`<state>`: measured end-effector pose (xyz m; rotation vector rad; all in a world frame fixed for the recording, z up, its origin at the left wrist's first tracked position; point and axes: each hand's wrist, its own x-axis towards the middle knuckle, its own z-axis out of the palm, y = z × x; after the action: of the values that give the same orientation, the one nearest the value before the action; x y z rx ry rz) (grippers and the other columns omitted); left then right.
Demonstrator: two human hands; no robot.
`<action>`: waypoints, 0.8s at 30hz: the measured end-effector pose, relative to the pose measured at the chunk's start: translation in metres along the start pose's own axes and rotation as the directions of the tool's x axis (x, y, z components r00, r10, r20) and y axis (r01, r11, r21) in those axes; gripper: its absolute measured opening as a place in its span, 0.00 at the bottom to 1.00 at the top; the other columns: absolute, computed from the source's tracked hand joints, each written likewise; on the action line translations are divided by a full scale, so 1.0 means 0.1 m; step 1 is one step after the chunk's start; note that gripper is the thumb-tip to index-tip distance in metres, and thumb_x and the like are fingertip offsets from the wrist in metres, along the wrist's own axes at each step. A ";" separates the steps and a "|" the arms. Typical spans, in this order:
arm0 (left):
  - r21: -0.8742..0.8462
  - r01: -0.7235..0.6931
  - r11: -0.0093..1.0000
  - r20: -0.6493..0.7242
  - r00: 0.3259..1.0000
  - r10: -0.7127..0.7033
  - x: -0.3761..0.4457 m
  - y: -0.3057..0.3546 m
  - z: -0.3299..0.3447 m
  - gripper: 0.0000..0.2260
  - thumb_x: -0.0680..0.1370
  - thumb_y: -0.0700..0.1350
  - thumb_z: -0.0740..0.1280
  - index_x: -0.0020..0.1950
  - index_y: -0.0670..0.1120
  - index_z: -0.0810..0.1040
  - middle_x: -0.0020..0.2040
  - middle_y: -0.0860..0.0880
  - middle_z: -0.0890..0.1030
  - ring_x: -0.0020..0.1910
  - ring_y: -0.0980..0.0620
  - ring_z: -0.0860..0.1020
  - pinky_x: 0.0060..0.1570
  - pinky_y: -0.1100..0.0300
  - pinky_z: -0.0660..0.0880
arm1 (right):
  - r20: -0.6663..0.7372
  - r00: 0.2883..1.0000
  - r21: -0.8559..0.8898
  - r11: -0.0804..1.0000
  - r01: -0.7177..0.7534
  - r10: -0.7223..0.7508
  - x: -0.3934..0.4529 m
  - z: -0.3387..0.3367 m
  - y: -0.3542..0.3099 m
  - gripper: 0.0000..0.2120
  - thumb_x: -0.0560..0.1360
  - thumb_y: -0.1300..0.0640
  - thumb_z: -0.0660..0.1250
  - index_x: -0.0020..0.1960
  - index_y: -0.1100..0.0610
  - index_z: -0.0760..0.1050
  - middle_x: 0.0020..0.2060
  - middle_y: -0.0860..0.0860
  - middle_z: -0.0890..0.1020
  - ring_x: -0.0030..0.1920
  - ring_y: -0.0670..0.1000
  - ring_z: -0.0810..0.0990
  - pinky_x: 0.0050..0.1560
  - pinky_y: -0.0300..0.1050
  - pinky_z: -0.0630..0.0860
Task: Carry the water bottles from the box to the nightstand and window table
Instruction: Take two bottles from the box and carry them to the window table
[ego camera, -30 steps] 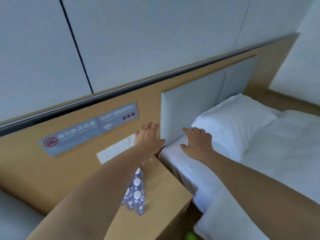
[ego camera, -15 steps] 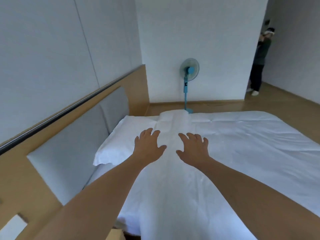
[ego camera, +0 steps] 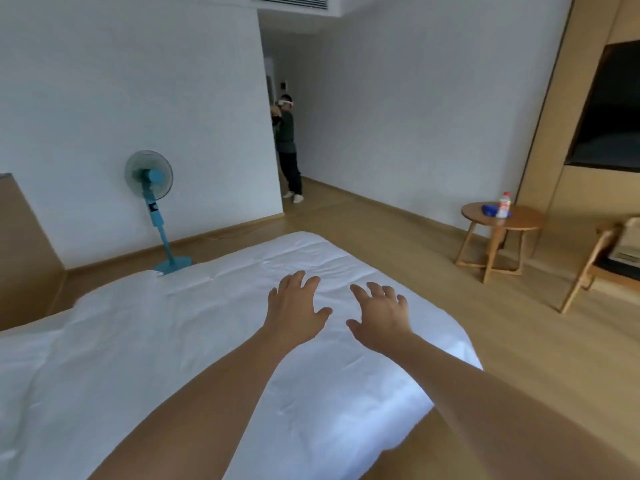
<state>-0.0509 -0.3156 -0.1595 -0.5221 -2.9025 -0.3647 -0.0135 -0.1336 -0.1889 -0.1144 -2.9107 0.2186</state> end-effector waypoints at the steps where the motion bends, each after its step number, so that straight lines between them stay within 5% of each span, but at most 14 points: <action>1: -0.008 -0.041 0.999 0.012 0.999 0.041 0.16 0.24 0.09 0.33 0.80 0.61 0.67 0.81 0.51 0.63 0.82 0.45 0.59 0.81 0.43 0.56 0.77 0.42 0.60 | 0.001 0.999 -0.007 0.999 -0.043 0.043 0.02 -0.04 0.27 0.35 0.78 0.40 0.65 0.80 0.46 0.55 0.78 0.53 0.63 0.76 0.59 0.61 0.73 0.60 0.61; 10: -0.121 -0.362 0.924 0.112 0.920 0.375 1.44 2.04 0.90 0.31 0.79 0.60 0.68 0.79 0.52 0.65 0.81 0.45 0.60 0.79 0.43 0.59 0.74 0.42 0.63 | -0.014 0.916 -0.002 0.916 -0.401 0.401 0.14 -0.24 2.24 0.34 0.78 0.42 0.65 0.80 0.45 0.56 0.75 0.53 0.65 0.73 0.59 0.64 0.70 0.57 0.64; 24: -0.287 -0.678 0.677 0.113 0.678 0.727 3.74 4.43 1.65 0.33 0.79 0.61 0.68 0.81 0.55 0.62 0.83 0.47 0.57 0.81 0.43 0.56 0.77 0.41 0.60 | -0.155 0.651 -0.035 0.654 -0.755 0.743 1.18 -0.65 4.46 0.34 0.78 0.43 0.66 0.80 0.46 0.57 0.76 0.53 0.65 0.75 0.59 0.62 0.73 0.60 0.63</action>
<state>-0.2569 0.2506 -0.1469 -1.7546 -2.5557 -0.5275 -0.0866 0.3256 -0.1707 -1.3198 -2.5541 0.1827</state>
